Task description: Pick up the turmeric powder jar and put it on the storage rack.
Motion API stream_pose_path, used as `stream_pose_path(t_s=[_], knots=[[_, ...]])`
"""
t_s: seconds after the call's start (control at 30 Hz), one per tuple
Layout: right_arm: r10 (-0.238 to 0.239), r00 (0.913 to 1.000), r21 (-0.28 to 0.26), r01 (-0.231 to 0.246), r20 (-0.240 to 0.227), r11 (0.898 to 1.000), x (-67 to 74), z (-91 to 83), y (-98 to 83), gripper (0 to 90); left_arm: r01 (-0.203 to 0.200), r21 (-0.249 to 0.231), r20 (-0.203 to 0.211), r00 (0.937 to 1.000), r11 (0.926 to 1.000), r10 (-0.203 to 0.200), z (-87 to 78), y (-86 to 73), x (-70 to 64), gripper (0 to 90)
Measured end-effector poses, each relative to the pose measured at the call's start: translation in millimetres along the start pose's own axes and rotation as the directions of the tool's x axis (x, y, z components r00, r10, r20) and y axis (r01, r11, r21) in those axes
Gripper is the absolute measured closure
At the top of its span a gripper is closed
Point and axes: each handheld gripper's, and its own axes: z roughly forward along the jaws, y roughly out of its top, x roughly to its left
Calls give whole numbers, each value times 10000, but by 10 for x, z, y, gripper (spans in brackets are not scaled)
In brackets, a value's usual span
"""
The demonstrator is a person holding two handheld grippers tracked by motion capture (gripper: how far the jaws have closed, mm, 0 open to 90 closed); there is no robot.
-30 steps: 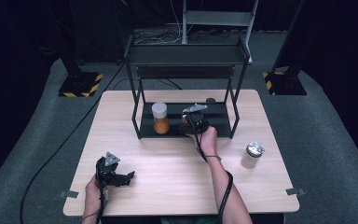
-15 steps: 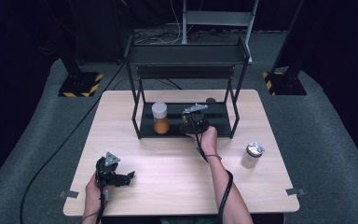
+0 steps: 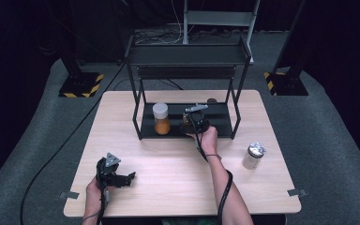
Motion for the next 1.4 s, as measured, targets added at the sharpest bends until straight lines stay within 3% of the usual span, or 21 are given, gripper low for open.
stream_pose_path(t_s=[1.4], knots=[[37,9999,318,-40,107,9995,33,266,-36,301,-21,-21,-31,10000,10000,21,-1,-1,-4,5]])
